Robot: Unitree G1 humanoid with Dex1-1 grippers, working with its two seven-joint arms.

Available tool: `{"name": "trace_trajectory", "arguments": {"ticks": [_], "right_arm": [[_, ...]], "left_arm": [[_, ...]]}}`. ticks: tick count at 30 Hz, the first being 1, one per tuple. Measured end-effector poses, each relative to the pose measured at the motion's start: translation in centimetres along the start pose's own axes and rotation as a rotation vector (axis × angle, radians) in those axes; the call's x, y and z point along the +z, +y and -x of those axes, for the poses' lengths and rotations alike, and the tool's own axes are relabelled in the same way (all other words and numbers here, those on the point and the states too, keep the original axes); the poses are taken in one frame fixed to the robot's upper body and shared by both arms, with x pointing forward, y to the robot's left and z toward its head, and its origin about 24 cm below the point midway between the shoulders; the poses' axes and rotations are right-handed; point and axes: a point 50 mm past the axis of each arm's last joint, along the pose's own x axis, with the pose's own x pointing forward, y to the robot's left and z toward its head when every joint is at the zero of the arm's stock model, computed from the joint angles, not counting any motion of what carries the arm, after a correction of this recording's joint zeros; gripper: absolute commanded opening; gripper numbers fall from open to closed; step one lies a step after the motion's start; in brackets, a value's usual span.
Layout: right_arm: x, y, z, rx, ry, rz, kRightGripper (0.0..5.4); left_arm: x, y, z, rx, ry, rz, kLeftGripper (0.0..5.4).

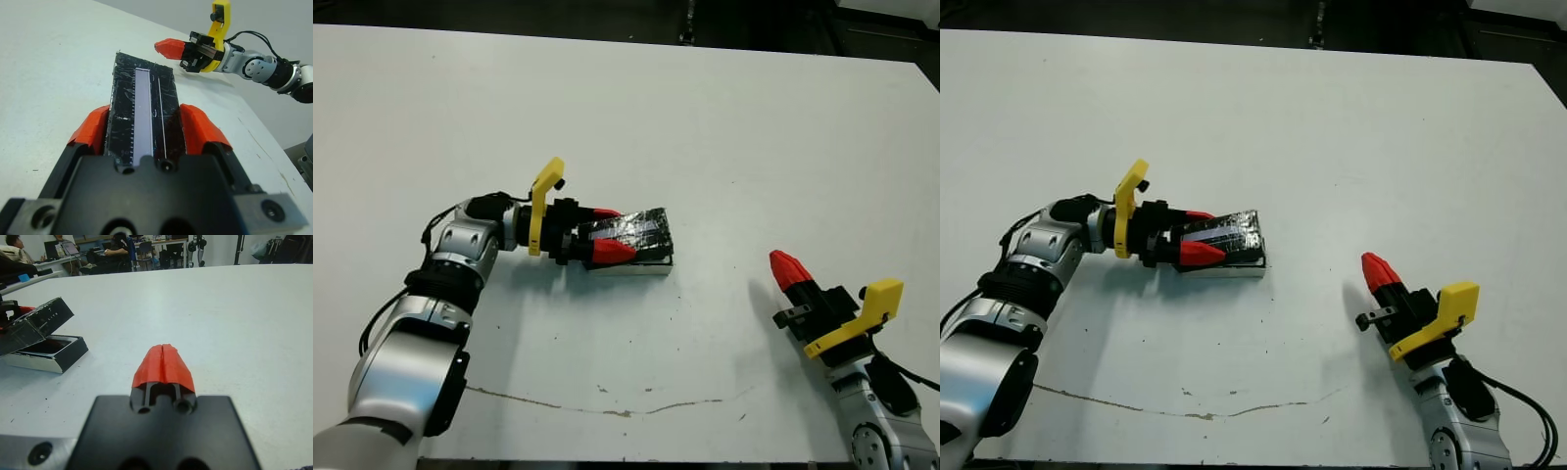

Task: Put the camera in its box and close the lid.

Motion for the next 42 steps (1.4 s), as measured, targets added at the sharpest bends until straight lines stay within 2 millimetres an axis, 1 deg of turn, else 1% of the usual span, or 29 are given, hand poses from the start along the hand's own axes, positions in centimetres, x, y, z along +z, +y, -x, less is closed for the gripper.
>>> {"name": "trace_trajectory", "arguments": {"ticks": [17, 26, 33, 42], "right_arm": [[-0.1, 0.0, 0.0, 0.014, 0.004, -0.004, 0.0], [-0.1, 0.0, 0.0, 0.015, 0.005, -0.004, 0.0], [-0.2, 0.0, 0.1, 0.012, 0.006, -0.003, 0.0], [-0.1, 0.0, 0.1, 0.014, 0.005, -0.005, 0.0]], "left_arm": [[-0.7, 0.1, 0.7, 0.015, -0.046, 0.034, 3.07], [-0.9, 0.0, 0.6, 0.014, -0.038, -0.003, 3.07], [-0.8, 0.1, -0.1, -0.006, 0.011, -0.007, 3.07], [-0.7, 0.5, -1.8, -0.049, 0.079, -0.001, 3.07]]}}
